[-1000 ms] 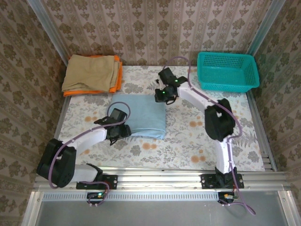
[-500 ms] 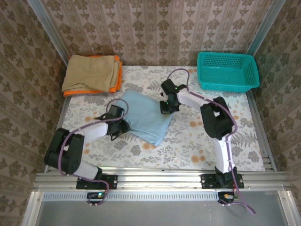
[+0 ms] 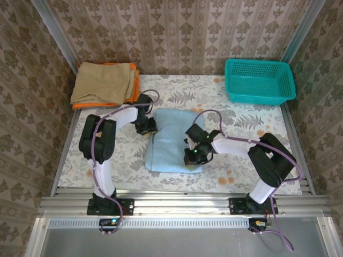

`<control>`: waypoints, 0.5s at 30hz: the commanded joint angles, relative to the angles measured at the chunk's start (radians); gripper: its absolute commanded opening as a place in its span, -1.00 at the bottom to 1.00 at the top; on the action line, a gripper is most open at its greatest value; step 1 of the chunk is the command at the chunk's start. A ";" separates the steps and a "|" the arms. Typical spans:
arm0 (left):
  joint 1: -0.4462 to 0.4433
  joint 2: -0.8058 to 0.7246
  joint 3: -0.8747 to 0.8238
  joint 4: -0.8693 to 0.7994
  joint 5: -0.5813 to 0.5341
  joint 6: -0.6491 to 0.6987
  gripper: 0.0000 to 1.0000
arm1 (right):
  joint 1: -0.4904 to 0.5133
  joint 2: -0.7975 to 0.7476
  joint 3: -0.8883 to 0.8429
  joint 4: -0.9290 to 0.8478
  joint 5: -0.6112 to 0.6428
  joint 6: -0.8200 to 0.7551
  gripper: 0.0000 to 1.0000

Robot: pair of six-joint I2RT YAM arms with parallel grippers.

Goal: Fold and stack the trousers

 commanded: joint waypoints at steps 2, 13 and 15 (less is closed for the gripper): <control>-0.019 0.046 0.087 0.118 -0.001 0.101 -0.37 | 0.019 -0.005 0.071 0.036 -0.079 0.111 -1.00; 0.026 -0.411 -0.136 -0.114 -0.153 0.222 0.29 | -0.184 -0.081 0.287 -0.194 0.073 -0.084 -0.77; -0.031 -0.493 -0.192 -0.143 -0.190 0.193 0.29 | -0.225 -0.025 0.347 -0.224 0.143 -0.116 -0.77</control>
